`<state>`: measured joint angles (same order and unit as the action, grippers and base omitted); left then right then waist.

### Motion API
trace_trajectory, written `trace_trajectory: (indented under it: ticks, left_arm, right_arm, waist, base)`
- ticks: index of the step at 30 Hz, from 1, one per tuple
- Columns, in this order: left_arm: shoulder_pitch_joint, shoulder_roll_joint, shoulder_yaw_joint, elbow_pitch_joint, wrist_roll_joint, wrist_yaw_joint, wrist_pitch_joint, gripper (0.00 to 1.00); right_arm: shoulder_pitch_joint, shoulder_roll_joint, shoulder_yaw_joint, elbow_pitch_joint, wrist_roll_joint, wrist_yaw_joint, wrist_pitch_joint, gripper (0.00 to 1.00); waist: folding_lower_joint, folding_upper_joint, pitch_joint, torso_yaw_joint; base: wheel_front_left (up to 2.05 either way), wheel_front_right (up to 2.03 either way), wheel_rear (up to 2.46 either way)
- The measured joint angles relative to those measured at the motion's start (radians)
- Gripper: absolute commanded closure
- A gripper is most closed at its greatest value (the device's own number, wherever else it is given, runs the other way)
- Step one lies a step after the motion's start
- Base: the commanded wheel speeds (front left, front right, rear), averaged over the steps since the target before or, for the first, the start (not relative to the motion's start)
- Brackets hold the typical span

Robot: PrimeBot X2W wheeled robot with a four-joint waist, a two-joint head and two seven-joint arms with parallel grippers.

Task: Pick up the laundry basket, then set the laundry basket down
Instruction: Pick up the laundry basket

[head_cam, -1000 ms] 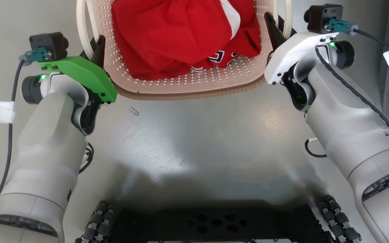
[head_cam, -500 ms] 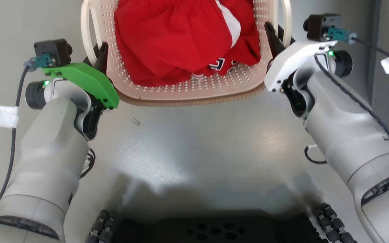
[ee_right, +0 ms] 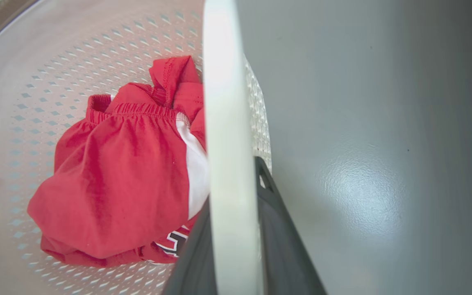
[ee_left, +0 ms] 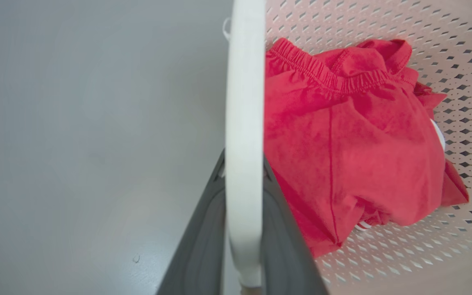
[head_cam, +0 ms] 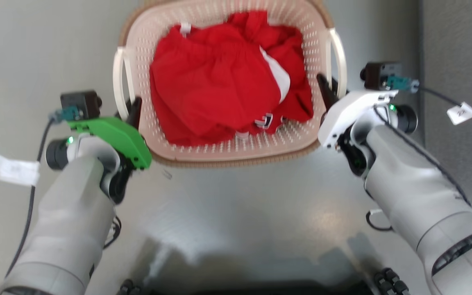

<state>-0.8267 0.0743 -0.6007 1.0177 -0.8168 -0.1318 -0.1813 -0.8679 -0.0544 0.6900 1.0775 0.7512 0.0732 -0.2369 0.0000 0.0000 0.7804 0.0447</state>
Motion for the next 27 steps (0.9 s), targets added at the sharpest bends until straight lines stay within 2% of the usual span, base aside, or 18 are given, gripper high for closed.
trace_trajectory:
  ticks: [27]
  left_arm:
    - [0.217, -0.008, -0.047, 0.072, -0.1, -0.006, 0.085, 1.0]
  right_arm:
    - [0.221, 0.018, 0.1, 0.015, 0.146, 0.01, 0.144, 1.0]
  waist:
    - [0.0, 0.0, -0.364, -0.047]
  base:
    - [0.0, 0.0, 0.0]
